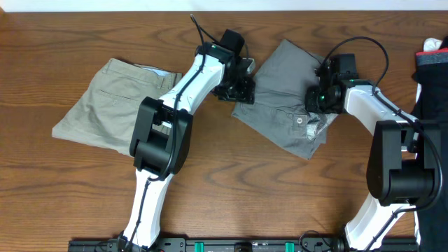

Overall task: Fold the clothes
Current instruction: 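Press and square the folded grey shorts with both grippers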

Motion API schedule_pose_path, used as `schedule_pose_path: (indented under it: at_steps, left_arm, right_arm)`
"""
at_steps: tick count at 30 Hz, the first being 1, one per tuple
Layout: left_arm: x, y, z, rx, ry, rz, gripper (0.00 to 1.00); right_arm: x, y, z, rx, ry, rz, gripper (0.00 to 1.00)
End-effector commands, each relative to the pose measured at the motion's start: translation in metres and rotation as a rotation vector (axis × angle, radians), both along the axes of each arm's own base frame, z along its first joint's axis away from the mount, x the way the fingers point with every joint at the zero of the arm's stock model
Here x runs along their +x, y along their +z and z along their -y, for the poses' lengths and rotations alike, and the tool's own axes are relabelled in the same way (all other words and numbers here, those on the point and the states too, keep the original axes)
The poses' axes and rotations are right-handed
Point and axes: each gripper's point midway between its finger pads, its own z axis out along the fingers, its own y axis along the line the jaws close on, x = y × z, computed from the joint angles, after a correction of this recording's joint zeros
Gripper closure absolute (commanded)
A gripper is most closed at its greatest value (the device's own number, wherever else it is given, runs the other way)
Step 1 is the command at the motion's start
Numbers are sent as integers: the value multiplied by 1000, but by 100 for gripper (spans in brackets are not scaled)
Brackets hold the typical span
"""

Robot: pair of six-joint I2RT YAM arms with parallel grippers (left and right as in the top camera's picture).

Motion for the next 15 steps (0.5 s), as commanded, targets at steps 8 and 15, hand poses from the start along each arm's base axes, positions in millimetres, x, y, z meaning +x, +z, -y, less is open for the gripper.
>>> schedule_pose_path:
  at_steps: [8,15]
  left_arm:
    - [-17,-25,-4,25,-66,-19,69]
    - [-34,-64,-24,115,54,-92,94]
  right_arm:
    - [-18,-16,-2,-27,41,-68,85]
    - [-24,-20,17,-115,11,-95,87]
